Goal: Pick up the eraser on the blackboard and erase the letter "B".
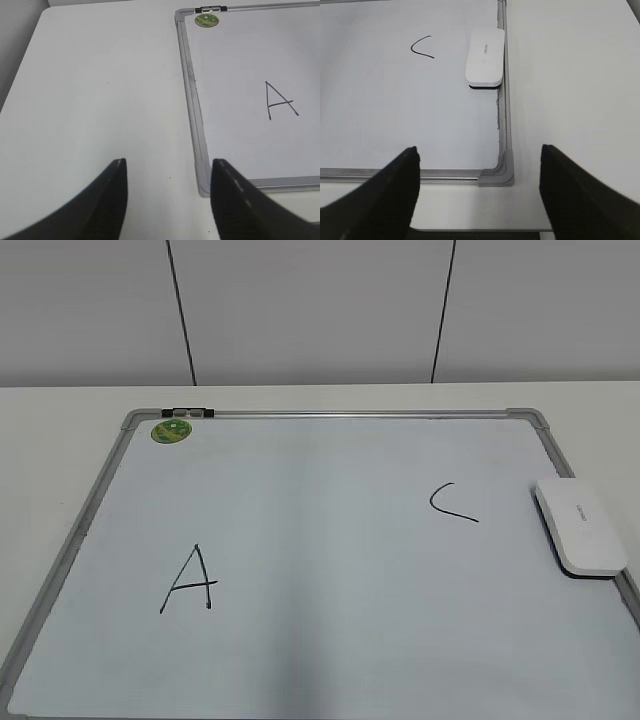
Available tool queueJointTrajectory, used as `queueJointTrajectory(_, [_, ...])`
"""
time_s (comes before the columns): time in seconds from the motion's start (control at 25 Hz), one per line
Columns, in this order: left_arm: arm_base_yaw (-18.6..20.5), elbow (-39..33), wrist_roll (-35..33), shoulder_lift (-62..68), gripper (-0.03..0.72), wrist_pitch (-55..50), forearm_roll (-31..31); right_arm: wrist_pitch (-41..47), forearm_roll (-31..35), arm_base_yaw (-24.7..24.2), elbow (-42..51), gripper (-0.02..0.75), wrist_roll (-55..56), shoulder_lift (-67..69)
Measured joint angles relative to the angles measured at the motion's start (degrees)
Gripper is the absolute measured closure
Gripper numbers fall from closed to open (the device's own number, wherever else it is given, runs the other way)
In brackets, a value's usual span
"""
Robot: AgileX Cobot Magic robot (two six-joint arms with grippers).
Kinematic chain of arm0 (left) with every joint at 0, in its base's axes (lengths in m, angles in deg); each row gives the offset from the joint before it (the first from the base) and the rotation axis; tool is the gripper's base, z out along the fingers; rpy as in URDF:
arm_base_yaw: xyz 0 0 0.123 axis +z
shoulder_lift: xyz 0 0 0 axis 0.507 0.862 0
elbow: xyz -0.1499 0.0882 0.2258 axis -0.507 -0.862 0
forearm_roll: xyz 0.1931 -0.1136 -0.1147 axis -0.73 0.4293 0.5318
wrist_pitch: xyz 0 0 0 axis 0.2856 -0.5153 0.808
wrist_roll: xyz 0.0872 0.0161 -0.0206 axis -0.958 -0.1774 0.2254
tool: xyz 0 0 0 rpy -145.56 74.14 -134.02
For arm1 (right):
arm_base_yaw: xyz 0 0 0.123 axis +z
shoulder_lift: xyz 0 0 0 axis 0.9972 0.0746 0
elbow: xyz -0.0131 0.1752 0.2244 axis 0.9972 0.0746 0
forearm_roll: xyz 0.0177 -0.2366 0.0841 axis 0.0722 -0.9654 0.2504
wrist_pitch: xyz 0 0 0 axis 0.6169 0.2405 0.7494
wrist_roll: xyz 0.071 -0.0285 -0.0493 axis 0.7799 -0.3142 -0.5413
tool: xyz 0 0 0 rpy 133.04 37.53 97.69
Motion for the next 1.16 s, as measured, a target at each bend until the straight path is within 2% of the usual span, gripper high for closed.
queueJointTrajectory(1.16, [0.0,0.0,0.0,0.0,0.319,0.1,0.0,0.0,0.0,-0.1,0.0,0.184,0.0,0.0])
